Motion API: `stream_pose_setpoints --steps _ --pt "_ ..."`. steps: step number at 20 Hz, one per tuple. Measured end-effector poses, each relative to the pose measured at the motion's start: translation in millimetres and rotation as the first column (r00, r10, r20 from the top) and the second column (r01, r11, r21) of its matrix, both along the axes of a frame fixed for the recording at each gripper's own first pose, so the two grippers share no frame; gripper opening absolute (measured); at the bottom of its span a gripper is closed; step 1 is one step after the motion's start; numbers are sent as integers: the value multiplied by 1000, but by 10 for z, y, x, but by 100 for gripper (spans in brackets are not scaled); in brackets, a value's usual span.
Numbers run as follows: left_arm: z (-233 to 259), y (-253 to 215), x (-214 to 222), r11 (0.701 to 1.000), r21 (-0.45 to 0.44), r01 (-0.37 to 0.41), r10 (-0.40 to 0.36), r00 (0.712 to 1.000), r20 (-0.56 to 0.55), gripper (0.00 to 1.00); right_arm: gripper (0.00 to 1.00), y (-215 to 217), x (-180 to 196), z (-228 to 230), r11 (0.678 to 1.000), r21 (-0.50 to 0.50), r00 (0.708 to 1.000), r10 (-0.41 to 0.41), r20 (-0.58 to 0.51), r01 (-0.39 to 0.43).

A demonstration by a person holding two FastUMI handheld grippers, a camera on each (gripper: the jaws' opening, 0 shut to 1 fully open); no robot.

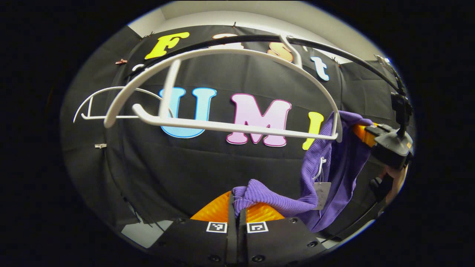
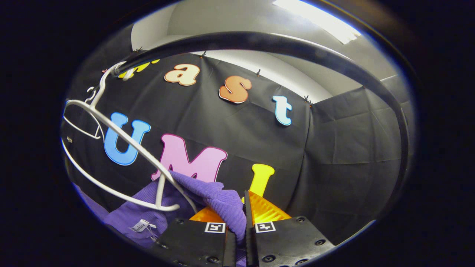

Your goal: Grasp the clothes on the hanger with both hands and then place them into the laundry hamper below.

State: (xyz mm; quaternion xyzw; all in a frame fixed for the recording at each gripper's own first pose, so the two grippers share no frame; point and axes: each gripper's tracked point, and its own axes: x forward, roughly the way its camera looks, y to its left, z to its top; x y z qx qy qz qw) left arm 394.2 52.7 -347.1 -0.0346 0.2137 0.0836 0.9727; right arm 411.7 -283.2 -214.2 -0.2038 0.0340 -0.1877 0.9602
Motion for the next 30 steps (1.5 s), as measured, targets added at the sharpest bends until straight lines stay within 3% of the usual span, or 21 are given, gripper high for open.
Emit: stream_pose_setpoints --steps 3,9,12,16,19,24,28,30 --pt "-174 -193 -103 999 -22 41 -42 998 -49 5 14 -115 -126 -177 999 -38 997 -35 -66 32" --pt "-420 -606 -268 992 -55 118 -123 986 -110 5 14 -277 -398 -676 994 63 980 -79 -184 92" --pt "-470 -672 -398 991 -58 118 -125 984 -129 5 14 177 -456 -840 981 193 977 65 -205 -24" --pt "-307 -362 -365 998 -26 60 -62 993 -104 5 14 1030 -519 -808 898 367 931 321 -173 -242" --pt "-197 -218 -413 999 -2 34 -34 996 -87 5 14 1368 -578 -883 834 465 892 415 -177 -296" --pt "-328 -132 -510 1000 8 26 -24 993 -115 5 14 1873 -714 -1175 725 610 818 536 -209 -320" --pt "-595 -76 -532 999 -11 34 -35 985 -170 6 14 2000 -856 -1567 728 614 766 571 -296 -305" --pt "-722 -57 -593 1000 -10 25 -26 977 -209 9 15 1988 -911 -1732 749 594 752 564 -340 -293"
